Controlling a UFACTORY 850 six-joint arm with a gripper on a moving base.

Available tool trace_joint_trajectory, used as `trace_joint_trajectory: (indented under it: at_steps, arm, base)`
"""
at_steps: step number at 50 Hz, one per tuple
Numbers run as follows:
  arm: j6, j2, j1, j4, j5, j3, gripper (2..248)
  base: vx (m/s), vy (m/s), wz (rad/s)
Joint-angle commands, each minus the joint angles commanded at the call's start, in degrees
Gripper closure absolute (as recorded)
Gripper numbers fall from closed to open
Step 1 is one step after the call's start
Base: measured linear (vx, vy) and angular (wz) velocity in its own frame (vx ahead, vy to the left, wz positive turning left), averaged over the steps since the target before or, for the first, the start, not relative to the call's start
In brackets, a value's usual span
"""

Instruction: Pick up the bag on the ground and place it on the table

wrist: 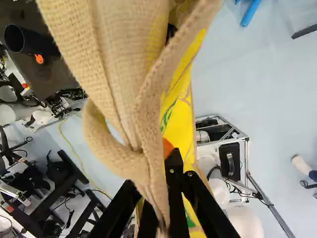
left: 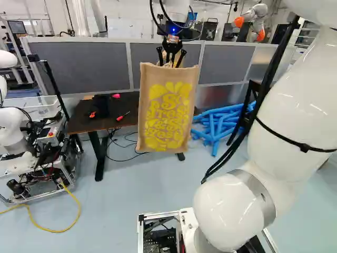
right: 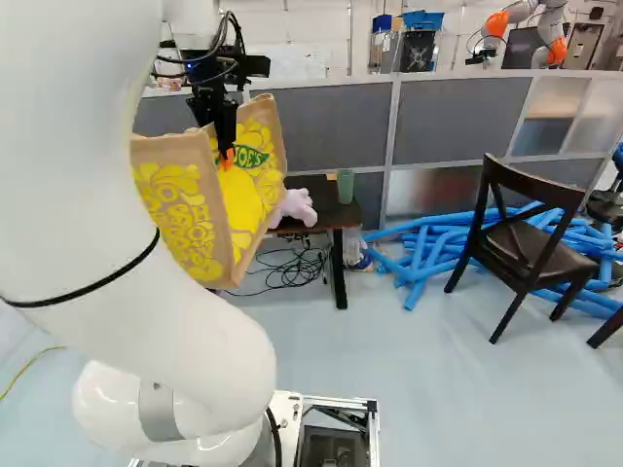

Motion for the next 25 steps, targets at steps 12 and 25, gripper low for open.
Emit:
trace_joint_trajectory:
  at_steps: [12, 25]
  arm:
    - [0.0, -0.5, -1.1, 0.0, -3.7, -2.9, 228]
    - [0.0, -1.3, -2.3, 0.0, -7.4, -6.4, 228]
  base:
    - [0.000, 0.000, 0.000]
    - [0.000, 0.000, 0.000]
